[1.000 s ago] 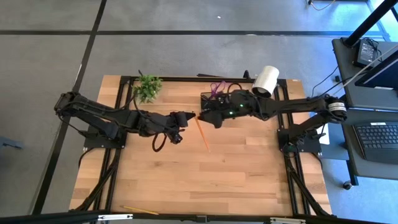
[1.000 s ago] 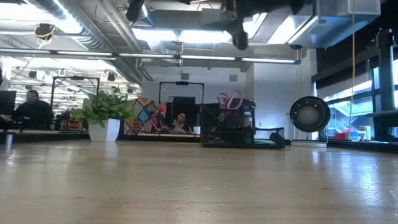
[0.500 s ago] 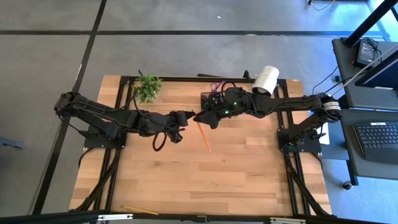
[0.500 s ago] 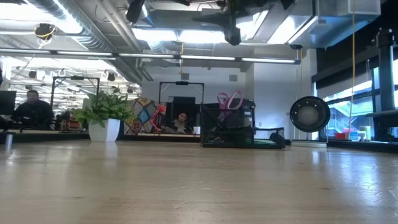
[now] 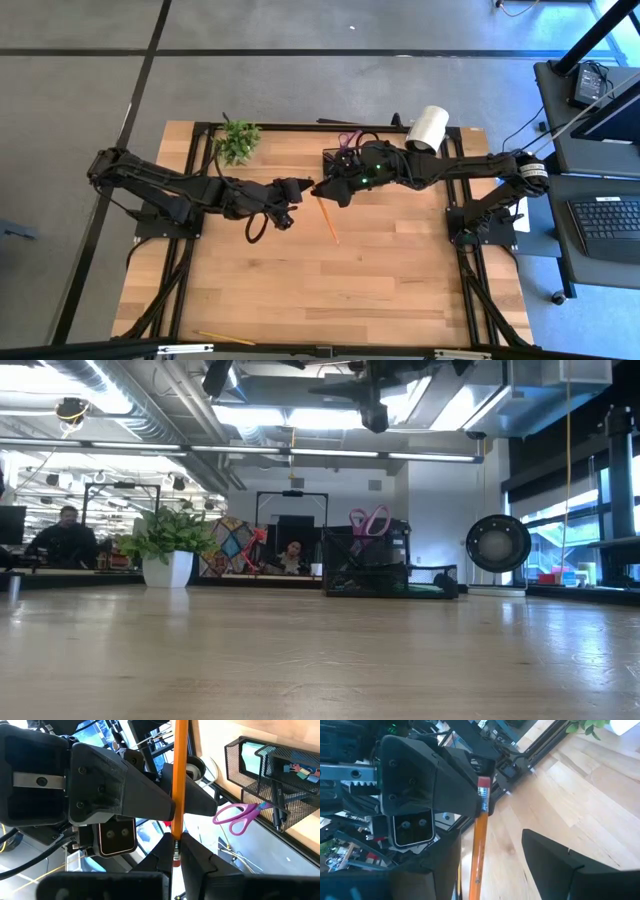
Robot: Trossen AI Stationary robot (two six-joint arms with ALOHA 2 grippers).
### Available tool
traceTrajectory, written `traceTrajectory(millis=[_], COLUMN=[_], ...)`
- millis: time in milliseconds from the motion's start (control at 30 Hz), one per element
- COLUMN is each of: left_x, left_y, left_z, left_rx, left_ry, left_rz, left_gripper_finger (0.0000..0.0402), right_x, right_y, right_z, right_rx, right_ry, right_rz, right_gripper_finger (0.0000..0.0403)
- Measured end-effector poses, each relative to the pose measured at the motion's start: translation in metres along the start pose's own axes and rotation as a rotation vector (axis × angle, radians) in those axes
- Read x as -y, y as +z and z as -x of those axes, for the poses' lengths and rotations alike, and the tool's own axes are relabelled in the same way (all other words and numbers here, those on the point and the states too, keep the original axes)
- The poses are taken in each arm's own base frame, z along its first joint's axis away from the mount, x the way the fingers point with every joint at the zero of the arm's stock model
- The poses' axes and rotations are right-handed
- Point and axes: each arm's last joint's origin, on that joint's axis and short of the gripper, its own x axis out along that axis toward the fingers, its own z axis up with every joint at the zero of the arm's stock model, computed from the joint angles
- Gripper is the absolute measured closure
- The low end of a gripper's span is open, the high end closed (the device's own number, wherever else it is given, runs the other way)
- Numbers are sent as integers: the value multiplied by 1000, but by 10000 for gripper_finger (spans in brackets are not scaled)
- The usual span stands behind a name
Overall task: Pick and place office supplies into organizer
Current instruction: Put the orange pencil into the black desk organizer
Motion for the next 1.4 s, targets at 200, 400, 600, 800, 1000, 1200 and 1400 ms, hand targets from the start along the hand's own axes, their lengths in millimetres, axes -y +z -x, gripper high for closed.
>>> traceTrajectory(millis=[200,400,600,800,1000,1200,1400], left_x=[0,0,0,0,1,1,1], left_y=[0,0,0,0,0,0,0], left_z=[0,0,0,0,0,0,0], left_rx=[0,0,0,-2,-1,-2,-20], left_ry=[0,0,-2,-4,-7,-7,-11], left_rz=[0,0,-1,-3,-5,-6,-5], left_gripper_finger=[388,388,388,387,381,379,357], right_x=[0,0,0,-1,-1,0,0], right_y=[0,0,0,0,0,0,0], right_z=[0,0,0,0,0,0,0], right_rx=[0,0,1,1,1,1,0], right_ry=[0,1,3,5,5,4,-1], right_rz=[0,1,5,9,10,12,11], right_gripper_finger=[194,243,302,341,359,360,360])
